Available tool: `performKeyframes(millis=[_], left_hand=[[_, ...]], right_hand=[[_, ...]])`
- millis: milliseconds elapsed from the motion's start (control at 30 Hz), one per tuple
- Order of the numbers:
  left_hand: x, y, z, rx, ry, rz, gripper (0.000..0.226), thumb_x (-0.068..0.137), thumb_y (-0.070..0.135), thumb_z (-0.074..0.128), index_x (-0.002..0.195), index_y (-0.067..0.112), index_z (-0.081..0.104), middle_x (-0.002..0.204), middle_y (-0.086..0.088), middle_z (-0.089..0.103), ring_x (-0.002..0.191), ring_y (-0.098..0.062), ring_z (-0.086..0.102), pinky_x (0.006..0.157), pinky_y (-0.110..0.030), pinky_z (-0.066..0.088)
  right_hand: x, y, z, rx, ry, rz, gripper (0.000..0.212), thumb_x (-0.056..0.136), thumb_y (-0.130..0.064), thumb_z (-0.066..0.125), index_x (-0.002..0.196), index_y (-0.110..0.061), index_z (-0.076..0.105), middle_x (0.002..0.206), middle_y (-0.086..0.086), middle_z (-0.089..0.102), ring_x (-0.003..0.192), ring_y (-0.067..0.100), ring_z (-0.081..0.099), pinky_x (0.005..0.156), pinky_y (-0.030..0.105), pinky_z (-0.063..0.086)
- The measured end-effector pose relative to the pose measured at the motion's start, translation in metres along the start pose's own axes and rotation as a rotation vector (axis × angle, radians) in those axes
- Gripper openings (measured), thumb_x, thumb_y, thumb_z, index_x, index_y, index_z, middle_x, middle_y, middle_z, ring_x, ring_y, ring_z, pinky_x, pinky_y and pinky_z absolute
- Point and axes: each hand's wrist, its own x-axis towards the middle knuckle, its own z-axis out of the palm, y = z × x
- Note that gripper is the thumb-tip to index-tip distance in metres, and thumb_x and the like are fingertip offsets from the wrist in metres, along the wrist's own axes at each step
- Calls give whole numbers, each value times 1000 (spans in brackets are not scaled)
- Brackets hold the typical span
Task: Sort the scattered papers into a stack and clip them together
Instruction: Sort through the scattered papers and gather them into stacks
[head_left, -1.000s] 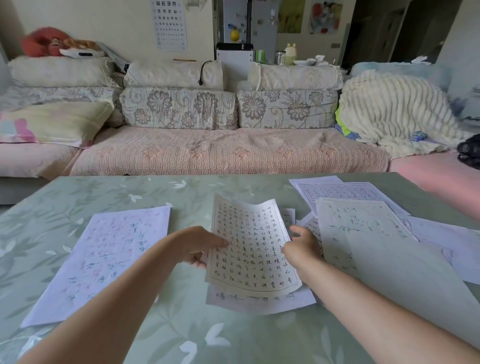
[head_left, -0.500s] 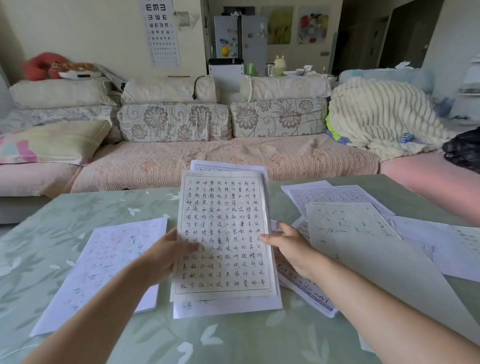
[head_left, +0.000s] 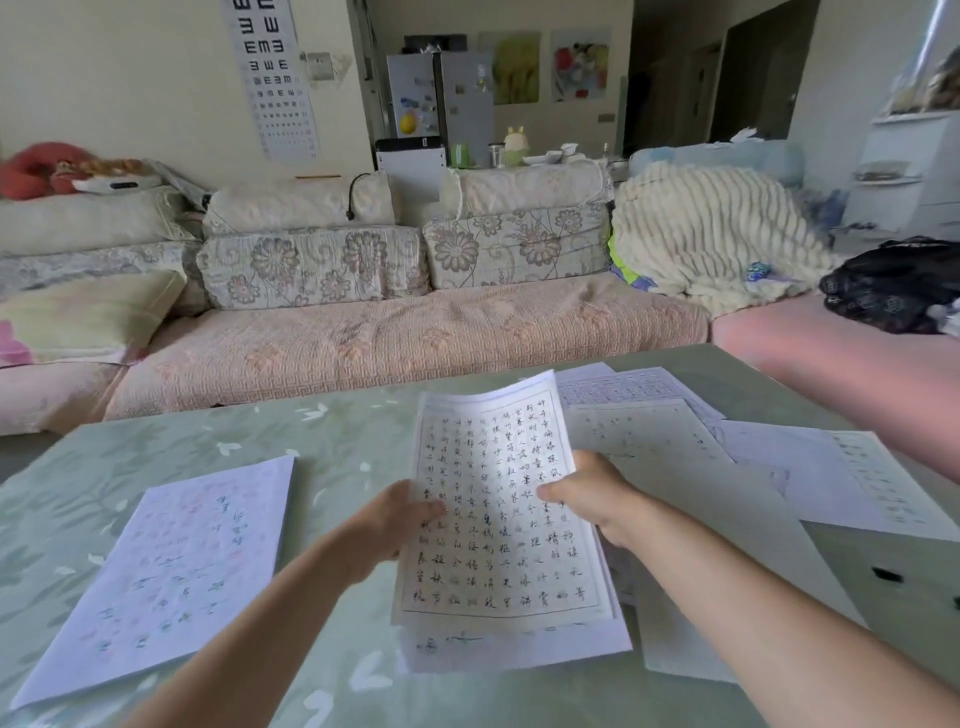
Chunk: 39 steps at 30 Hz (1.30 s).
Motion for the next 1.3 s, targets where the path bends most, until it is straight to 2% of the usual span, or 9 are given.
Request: performKeyframes(millis=[200,367,467,600,767,867,1033,1133,1300], left_hand=[[19,46,85,167,-43,85,9,93,13,55,102,12,57,90,-5,67,71,-16,62,57,-22,50],[28,64,162,330,-96,127,12,91,10,58,102,11,62,84,4,59,70,-7,53,57,-16,44],[36,70,195,308,-68,36,20,92,16,59,110,7,60,89,2,55,80,-13,55,63,-17,44],[42,77,213,157,38,-80,23,86,21,64,79,17,42,85,-1,51,82,-20,54,79,-31,55],[47,76,212,20,51,-184,31,84,17,70,107,4,54,93,-9,61,78,-19,61,82,-35,58],[43,79,205,-113,-83,-247,27,88,9,68,110,-1,56,95,-12,66,72,-17,65,66,-27,60],[47,78,195,-32,-97,-109,28,90,3,61,117,3,61,110,-14,67,93,-25,67,77,-35,59],[58,80,183,-25,40,-6,29,92,2,55,119,9,58,100,-5,65,84,-18,62,61,-24,50],[88,87,161,-32,224,74,27,91,2,55,116,10,61,85,0,63,71,-14,59,52,-24,44]], right_hand=[[-16,45,-99,-172,288,114,56,84,-17,72,133,-2,51,120,12,63,94,24,61,80,33,52],[-22,100,-151,-356,386,203,36,81,-16,54,116,-19,60,98,2,70,76,24,67,52,24,47],[-21,120,-163,-502,450,301,34,73,-23,52,106,-21,59,95,7,67,87,31,64,63,28,49],[-14,123,-161,-473,446,372,49,70,-26,58,118,-18,56,104,11,61,100,34,57,81,33,49],[-6,121,-162,-306,426,425,48,63,-19,65,109,-9,59,100,12,63,96,30,60,78,35,56],[-18,108,-165,-216,413,419,46,75,-6,66,120,-2,55,101,13,64,80,25,60,56,25,49],[-23,99,-166,-109,421,351,23,82,4,67,104,3,61,87,12,64,67,22,58,54,23,44],[-20,91,-162,3,442,205,16,80,2,69,94,-5,71,93,12,72,81,27,67,73,33,56],[8,72,-149,117,376,63,37,83,0,72,119,-7,68,104,7,70,93,24,65,83,31,52]])
